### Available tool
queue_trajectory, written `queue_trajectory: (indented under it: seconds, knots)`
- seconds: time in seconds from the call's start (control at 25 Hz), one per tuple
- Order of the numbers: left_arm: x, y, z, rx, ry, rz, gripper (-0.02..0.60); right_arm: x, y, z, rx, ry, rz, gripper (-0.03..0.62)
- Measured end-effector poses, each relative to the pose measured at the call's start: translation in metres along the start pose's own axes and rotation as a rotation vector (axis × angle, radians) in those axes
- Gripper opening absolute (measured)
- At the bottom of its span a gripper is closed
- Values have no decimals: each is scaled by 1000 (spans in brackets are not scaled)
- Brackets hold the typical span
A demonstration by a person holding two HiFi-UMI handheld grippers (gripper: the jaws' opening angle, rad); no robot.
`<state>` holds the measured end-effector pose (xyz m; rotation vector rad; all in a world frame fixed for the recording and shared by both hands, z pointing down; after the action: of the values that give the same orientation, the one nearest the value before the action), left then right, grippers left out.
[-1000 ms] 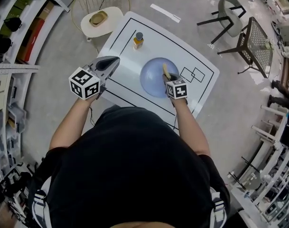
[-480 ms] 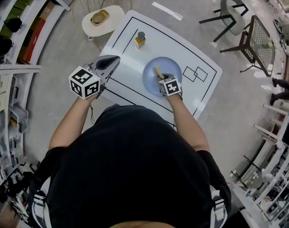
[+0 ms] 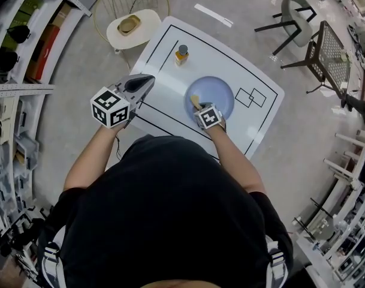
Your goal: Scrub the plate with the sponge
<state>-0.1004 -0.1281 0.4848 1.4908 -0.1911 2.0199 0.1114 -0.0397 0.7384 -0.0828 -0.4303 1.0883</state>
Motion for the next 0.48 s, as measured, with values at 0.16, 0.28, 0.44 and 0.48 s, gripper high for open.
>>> queue_trajectory:
  seconds: [0.16,0.28,0.44,0.48]
  knots:
    - [2,5,-2,0,6,-3,9,-3,7,8,-32,16,-16,44]
    - [4,8,-4,1,10,-3,9,-9,10,11,-41,12,-17,44]
    - [5,16,-7,0,12,-7,9,-16,11,16,-50,12,-15,44]
    - [5,18,-7,0,12,-8,9,-18,10,17,-50,11,-14,44]
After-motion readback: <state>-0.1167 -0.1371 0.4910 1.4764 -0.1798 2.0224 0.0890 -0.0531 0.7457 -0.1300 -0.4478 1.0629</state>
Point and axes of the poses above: the fingertips, and each gripper's own axes: z forward along the fingers, y to its left, x out of its underside, the point moved 4 cm from there along -z, backward along the fingers, and after that the axes turned 9 degrees about z, right-handed, at the moved point
